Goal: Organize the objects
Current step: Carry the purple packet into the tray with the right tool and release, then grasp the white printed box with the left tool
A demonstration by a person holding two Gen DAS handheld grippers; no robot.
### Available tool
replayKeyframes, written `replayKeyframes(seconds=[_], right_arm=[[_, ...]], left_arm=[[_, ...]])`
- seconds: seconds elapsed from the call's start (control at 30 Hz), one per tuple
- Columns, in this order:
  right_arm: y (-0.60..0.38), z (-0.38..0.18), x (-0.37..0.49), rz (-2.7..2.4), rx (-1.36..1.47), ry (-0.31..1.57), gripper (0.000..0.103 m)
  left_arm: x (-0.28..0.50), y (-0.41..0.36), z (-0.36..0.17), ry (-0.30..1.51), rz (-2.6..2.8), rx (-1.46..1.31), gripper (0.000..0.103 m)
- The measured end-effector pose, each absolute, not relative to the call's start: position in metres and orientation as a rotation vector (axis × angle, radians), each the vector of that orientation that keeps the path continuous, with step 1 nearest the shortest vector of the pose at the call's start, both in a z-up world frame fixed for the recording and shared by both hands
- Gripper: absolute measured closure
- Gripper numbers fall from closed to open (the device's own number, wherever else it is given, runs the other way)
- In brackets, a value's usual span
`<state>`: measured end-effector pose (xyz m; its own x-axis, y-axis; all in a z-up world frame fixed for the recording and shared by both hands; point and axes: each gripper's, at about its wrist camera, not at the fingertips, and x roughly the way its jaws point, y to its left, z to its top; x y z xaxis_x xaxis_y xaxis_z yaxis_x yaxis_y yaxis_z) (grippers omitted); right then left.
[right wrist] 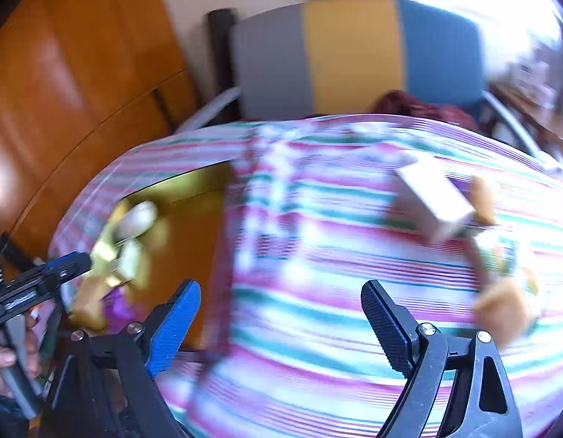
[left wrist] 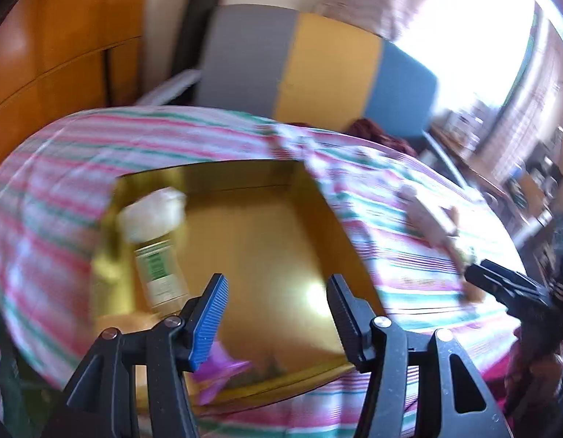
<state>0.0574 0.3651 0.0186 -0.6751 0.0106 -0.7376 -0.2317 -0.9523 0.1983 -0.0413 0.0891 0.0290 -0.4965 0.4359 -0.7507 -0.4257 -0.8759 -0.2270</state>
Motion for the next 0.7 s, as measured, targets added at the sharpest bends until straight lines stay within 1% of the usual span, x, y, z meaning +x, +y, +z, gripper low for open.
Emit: replayKeyframes(seconds=[0.23, 0.4, 0.57, 0.6, 0.7], right_arm=[[0.471, 0.031, 0.097, 2.494, -1.011, 0.504, 0.011], [0.535, 0.022, 0.125, 2.319, -0.882, 0.571, 0.009], [0.570, 0.011, 0.145, 2.241, -0.798, 0.753, 0.009], [0.571, 0.011, 0.144, 2.244, -0.788, 0.758, 0.009], [0.572, 0.012, 0.143, 2.258, -0.776, 0.777, 0.009]], left_arm=[[-0.048, 0.188, 0.036, 0.052, 2.166, -1.162, 0.046], [-0.060, 0.252, 0.024, 0.043, 2.039, -1.248, 0.046], [-0.075, 0.313, 0.001, 0.003, 1.953, -1.378, 0.045], [-0.078, 0.327, -0.002, -0.009, 1.944, -1.394, 0.044], [-0.085, 0.355, -0.008, -0.031, 1.937, -1.436, 0.036]])
